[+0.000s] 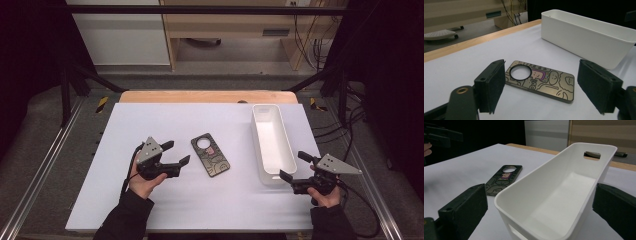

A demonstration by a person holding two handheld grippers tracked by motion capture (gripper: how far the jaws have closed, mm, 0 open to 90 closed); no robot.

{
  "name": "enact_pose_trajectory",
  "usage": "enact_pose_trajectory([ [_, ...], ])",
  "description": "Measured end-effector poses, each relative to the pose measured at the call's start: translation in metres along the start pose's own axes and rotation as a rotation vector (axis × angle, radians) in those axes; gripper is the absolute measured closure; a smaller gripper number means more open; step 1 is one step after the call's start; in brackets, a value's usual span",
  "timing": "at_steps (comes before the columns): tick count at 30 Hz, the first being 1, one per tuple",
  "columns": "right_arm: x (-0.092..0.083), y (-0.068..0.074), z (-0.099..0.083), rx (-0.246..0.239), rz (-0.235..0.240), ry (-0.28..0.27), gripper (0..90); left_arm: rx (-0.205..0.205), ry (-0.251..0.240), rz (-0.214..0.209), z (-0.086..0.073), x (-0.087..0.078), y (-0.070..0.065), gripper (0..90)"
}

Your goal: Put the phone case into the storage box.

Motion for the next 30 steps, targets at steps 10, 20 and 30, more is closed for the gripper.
enact_pose_trajectory([
  [10, -0.001, 0.0, 0.0, 0.0, 0.001, -0.002, 0.3, -0.006, 0.008, -0.04, 0.008, 0.028, -0.012, 38.2],
  [20, -0.001, 0.0, 0.0, 0.0, 0.002, -0.001, 0.3, 0.029, 0.023, -0.052, 0.013, 0.046, -0.022, 51.0],
  [30, -0.001, 0.0, 0.0, -0.001, 0.002, 0.0, 0.3, 0.016, 0.053, -0.052, 0.011, 0.066, -0.027, 69.6],
])
Point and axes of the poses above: each handheld gripper's, and its own axes: x roughly forward along the jaws, z roughly out of its top, y roughly to its left, the point moved 4 cm from there along x, roughly forward along the jaws, and after that the axes turned 4 degrees about -y, right-handed, at the moved point
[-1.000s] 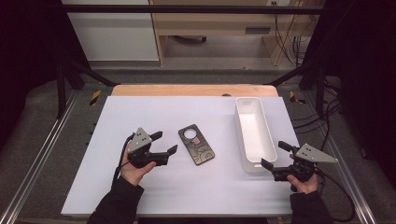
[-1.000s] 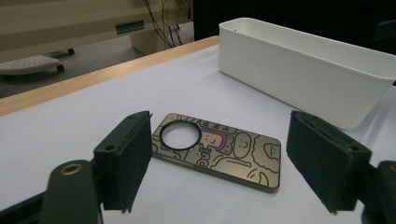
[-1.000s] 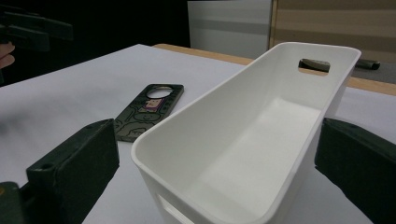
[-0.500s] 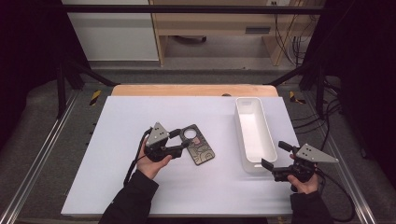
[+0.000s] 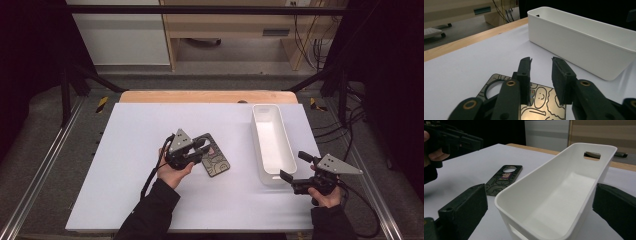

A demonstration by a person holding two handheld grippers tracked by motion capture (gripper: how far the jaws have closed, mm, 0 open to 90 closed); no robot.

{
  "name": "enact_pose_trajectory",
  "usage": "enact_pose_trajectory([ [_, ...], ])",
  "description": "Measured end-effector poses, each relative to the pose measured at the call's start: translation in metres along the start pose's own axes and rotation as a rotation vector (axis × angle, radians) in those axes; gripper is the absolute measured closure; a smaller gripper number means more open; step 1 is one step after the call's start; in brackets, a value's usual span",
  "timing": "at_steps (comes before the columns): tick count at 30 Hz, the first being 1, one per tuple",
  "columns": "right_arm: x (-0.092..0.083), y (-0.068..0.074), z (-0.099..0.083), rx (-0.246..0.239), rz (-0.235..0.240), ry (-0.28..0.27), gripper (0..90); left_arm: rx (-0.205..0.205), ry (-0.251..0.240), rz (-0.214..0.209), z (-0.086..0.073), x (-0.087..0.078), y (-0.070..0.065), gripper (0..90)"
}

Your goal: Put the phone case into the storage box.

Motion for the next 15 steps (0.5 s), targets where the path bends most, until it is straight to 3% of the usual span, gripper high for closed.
enact_pose_trajectory([
  [10, 0.0, 0.0, 0.0, 0.001, 0.001, -0.002, 0.3, 0.004, 0.042, -0.053, -0.001, 0.022, -0.005, 84.0],
  [15, -0.001, 0.0, 0.001, 0.001, 0.001, -0.006, 0.3, 0.005, 0.067, -0.052, -0.004, 0.034, -0.006, 88.0],
])
Point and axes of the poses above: each handheld gripper's, and its own axes: x roughly forward along the jaws, z roughly out of its top, y roughly to its left, the point moved 4 cm from there along x, roughly forward along the jaws, and after that the axes turned 4 degrees about -y, right-handed, at the moved point
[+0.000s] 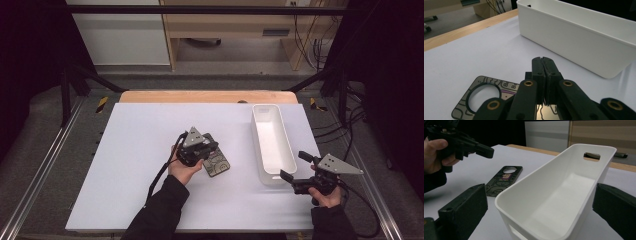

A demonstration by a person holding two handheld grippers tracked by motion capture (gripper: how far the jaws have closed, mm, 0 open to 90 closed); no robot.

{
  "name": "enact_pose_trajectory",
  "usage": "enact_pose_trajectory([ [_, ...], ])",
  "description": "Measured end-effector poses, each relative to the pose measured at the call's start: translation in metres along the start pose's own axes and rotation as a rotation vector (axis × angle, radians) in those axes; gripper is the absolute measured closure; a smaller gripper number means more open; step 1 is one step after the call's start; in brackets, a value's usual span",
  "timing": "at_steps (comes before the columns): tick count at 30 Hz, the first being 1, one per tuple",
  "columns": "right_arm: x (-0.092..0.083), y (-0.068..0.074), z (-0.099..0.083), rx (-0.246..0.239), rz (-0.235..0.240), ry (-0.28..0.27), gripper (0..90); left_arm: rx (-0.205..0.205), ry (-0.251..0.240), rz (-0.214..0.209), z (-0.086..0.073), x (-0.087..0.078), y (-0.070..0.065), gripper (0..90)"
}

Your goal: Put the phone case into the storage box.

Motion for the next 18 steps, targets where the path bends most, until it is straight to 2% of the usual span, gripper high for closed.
enact_pose_trajectory([
  [14, 0.001, 0.001, 0.0, -0.002, 0.003, 0.003, 0.3, -0.008, 0.061, -0.009, -0.01, 0.027, -0.002, 89.0],
  [18, 0.0, 0.0, 0.0, 0.0, 0.001, -0.001, 0.3, -0.007, 0.096, -0.017, -0.013, 0.039, -0.006, 89.1],
])
Point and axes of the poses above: each handheld gripper's, and its own axes: x roughly forward along the jaws, z roughly out of its top, y roughly to its left, the point moved 4 cm from there along x, roughly forward along the jaws, and after that the axes turned 4 degrees about -y, right-handed, at the moved point
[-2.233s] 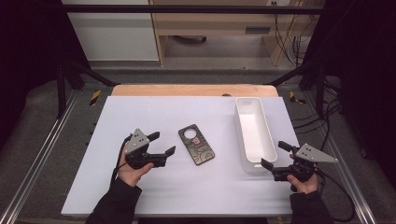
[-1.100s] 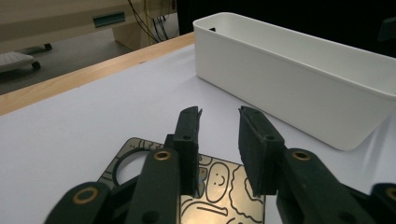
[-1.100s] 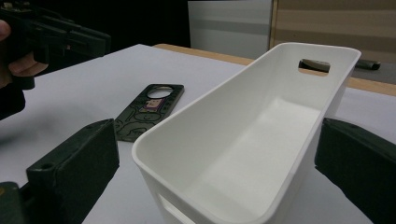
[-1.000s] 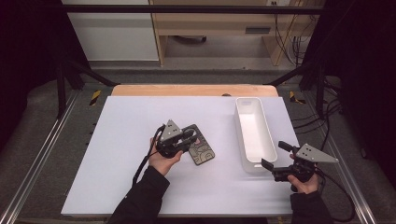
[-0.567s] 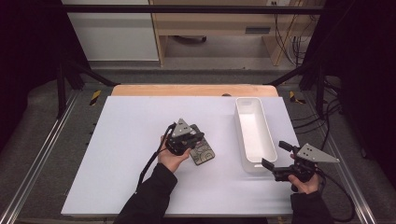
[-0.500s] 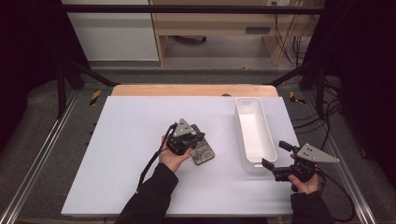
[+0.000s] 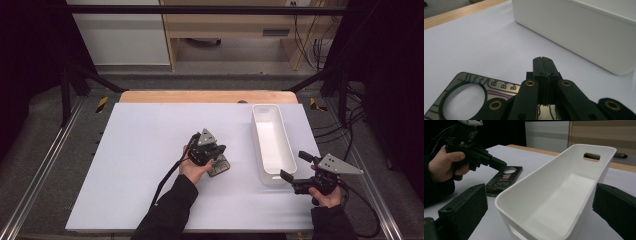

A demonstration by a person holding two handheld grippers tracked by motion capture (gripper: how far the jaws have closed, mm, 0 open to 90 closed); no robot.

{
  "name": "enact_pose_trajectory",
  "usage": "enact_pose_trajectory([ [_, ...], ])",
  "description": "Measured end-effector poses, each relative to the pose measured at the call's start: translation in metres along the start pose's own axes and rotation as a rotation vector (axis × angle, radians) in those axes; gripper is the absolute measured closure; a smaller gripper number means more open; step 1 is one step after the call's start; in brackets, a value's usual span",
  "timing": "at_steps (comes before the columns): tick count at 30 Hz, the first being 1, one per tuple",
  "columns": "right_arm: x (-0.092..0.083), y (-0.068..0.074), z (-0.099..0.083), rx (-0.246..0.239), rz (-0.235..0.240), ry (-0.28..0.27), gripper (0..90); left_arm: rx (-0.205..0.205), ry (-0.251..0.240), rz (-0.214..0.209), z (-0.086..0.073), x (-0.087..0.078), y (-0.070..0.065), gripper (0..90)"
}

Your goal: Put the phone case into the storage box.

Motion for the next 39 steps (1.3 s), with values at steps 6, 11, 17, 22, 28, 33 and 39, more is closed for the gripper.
enact_pose_trajectory([
  [6, 0.0, 0.0, 0.0, 0.0, 0.001, -0.001, 0.3, 0.0, 0.045, -0.001, -0.004, 0.013, -0.003, 89.1],
  [11, 0.0, 0.0, 0.0, 0.0, 0.001, -0.001, 0.3, -0.001, 0.085, -0.001, -0.01, 0.023, -0.003, 89.1],
  [17, 0.0, 0.0, 0.0, 0.0, 0.002, -0.001, 0.3, 0.006, 0.121, -0.003, -0.014, 0.03, -0.004, 89.1],
  [22, 0.0, 0.0, 0.0, 0.002, 0.002, -0.002, 0.3, 0.017, 0.147, -0.002, -0.017, 0.035, -0.005, 89.1],
  [28, 0.0, 0.0, 0.0, -0.002, 0.003, 0.001, 0.3, 0.024, 0.17, -0.003, -0.02, 0.041, -0.006, 89.1],
  [33, 0.0, 0.0, 0.0, -0.001, 0.003, 0.0, 0.3, 0.037, 0.18, -0.001, -0.02, 0.042, -0.007, 89.1],
  [39, 0.0, 0.001, 0.0, -0.003, 0.004, 0.001, 0.3, 0.055, 0.2, 0.008, -0.019, 0.042, -0.009, 89.1],
])
Point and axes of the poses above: each handheld gripper's, and its own axes: x roughly forward along the jaws, z roughly out of its top, y roughly to its left, the point moved 4 cm from there along x, roughly forward along the jaws, and after that the axes turned 4 degrees about -y, right-handed, at the moved point
